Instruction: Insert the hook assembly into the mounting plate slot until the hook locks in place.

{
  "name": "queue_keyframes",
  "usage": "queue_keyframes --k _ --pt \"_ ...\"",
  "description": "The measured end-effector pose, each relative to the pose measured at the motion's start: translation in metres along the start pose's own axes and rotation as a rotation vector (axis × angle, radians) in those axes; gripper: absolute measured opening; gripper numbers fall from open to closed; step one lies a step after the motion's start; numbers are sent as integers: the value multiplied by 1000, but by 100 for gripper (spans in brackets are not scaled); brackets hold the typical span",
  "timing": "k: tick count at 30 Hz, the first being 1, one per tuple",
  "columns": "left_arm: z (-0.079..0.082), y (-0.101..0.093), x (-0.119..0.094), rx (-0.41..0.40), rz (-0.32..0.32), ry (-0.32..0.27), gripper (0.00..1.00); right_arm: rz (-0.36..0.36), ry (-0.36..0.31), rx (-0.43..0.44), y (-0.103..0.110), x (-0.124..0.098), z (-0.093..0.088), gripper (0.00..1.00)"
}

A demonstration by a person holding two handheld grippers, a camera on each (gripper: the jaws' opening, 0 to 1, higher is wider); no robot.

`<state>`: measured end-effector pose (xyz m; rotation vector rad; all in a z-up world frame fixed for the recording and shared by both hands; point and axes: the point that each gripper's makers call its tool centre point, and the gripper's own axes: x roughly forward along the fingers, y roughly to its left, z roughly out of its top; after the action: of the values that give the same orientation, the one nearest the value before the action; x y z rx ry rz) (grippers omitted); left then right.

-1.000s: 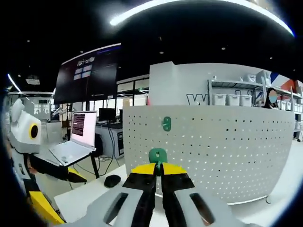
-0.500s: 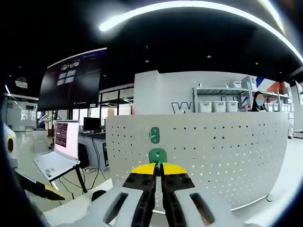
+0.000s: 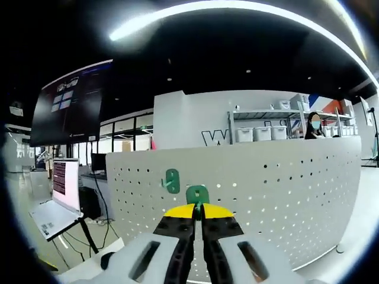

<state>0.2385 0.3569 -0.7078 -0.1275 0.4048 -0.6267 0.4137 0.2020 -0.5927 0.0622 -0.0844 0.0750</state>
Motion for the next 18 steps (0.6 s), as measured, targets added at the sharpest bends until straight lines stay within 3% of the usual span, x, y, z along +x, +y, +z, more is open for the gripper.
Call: queue_keyframes --k 18 --pt "-5 2 3 -7 -18 20 97 -26 -57 41 2 43 20 0"
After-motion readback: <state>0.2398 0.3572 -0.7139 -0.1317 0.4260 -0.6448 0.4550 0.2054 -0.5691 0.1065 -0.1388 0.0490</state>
